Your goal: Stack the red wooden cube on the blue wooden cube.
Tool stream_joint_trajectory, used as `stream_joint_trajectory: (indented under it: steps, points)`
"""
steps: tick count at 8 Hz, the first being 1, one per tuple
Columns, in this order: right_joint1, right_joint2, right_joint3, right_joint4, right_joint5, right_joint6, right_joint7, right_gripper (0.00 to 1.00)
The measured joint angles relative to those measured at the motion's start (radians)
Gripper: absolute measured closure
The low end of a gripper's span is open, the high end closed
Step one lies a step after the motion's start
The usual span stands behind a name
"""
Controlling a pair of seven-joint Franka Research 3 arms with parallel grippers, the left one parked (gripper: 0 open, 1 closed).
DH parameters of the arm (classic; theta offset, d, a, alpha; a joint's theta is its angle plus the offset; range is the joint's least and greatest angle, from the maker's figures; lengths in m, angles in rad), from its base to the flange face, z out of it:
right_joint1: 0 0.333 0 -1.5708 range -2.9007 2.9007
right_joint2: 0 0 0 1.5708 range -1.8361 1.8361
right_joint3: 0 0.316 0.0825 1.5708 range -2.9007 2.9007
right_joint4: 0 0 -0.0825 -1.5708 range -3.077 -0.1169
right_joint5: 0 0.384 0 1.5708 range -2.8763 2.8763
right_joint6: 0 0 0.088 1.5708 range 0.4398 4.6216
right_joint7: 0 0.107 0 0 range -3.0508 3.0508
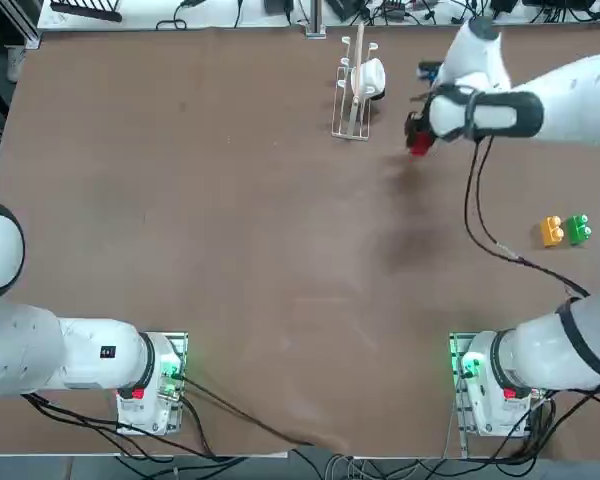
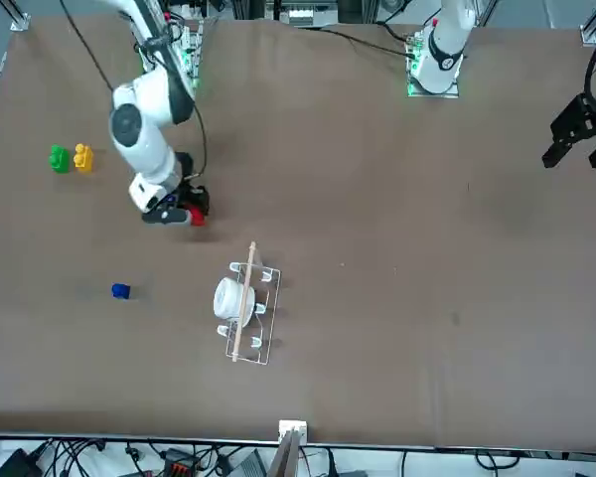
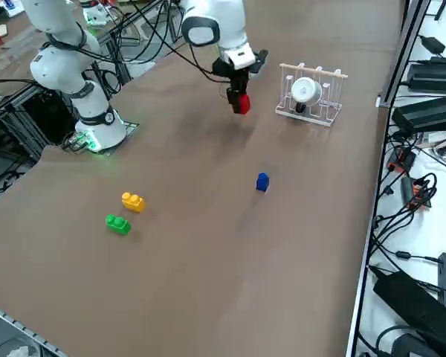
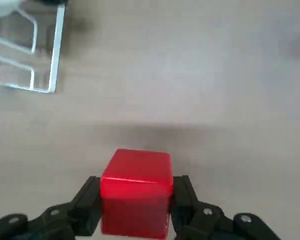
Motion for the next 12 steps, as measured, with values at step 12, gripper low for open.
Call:
stream_joint_trajectory:
  steps: [12]
  points:
    - [-0.134,0.369,-0.228,0.513,0.0,-0.208,-0.558,0.29]
